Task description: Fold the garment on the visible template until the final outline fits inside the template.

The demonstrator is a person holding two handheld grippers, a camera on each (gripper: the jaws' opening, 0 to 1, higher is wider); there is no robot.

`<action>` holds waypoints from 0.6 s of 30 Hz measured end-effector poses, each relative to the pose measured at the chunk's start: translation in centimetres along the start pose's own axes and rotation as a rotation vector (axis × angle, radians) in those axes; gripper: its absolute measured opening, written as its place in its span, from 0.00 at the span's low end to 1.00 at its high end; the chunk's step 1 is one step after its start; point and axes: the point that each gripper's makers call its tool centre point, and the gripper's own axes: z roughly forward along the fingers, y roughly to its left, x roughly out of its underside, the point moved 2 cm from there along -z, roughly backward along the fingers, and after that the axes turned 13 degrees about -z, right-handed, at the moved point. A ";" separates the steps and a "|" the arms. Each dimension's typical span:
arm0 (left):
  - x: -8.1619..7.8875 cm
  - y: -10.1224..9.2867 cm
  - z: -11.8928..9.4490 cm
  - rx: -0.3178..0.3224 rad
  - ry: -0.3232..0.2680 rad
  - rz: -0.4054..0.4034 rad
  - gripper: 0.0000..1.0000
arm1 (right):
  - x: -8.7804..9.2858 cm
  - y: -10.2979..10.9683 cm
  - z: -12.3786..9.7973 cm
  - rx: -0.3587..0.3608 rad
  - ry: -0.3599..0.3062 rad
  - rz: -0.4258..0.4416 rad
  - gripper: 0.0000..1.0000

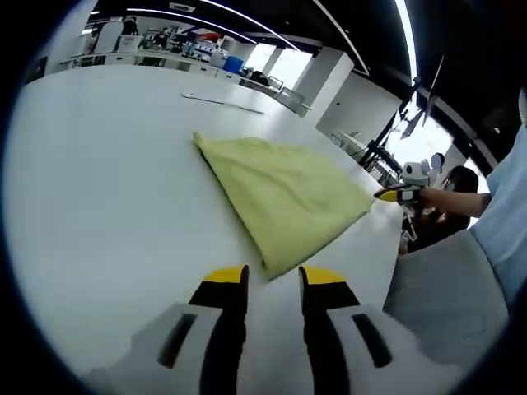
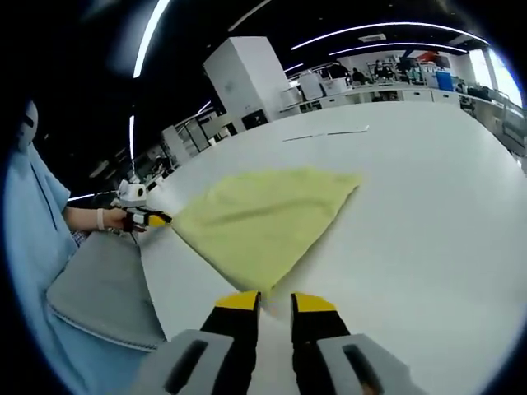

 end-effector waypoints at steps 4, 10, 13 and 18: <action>-0.4 -0.3 -0.3 0.001 -0.020 0.019 0.40 | -0.3 -0.2 -0.2 0.035 -0.013 -0.009 0.43; -1.5 -0.5 -0.6 -0.011 -0.069 0.045 0.68 | -0.4 -0.5 -0.4 0.091 -0.019 -0.030 0.72; -1.8 -0.2 -0.7 -0.030 -0.076 0.061 0.83 | -0.3 -0.8 -0.6 0.113 -0.023 -0.026 0.84; -2.2 0.0 -0.9 -0.052 -0.091 0.065 0.99 | -0.5 -1.0 -0.8 0.143 -0.036 -0.022 0.98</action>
